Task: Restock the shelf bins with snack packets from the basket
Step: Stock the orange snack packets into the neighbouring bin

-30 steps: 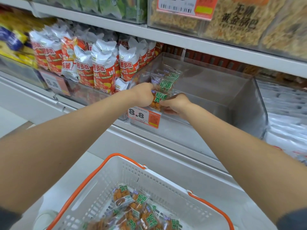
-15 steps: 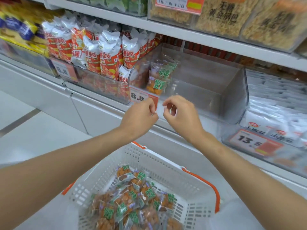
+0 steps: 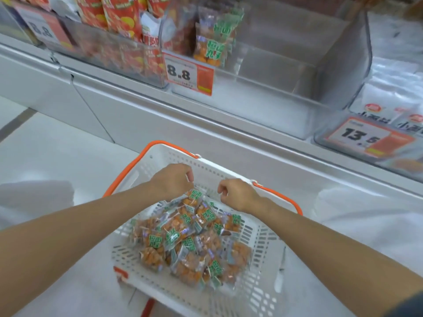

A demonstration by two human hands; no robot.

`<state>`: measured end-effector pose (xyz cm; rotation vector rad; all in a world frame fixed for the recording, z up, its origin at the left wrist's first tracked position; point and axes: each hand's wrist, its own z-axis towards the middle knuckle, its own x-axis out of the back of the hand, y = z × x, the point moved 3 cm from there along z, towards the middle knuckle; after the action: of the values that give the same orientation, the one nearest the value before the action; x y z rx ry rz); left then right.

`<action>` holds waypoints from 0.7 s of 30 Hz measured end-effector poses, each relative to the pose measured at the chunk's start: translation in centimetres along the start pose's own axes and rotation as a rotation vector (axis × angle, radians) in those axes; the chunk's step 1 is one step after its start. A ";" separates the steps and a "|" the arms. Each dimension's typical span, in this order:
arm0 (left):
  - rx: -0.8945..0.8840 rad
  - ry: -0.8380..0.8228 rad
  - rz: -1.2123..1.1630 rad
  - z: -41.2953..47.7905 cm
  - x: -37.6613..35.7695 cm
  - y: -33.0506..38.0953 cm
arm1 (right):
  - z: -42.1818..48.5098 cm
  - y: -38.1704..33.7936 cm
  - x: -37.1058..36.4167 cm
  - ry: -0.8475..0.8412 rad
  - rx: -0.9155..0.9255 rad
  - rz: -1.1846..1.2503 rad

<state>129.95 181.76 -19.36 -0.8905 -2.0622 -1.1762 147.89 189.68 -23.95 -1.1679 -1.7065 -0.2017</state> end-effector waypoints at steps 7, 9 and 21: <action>0.021 -0.147 0.070 0.6 -3.1 -0.7 | -0.6 3.4 -11.0 -0.329 -0.235 0.073; 0.036 -0.167 0.084 0.5 -3.6 -1.0 | -1.4 3.4 -12.9 -0.402 -0.292 0.104; 0.054 -0.236 0.112 -0.8 -4.3 -0.8 | -2.4 2.0 -16.8 -0.522 -0.388 0.333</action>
<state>132.01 179.66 -22.71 -1.1493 -2.1847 -0.9918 151.22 179.12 -36.99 -1.9010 -1.9291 -0.0174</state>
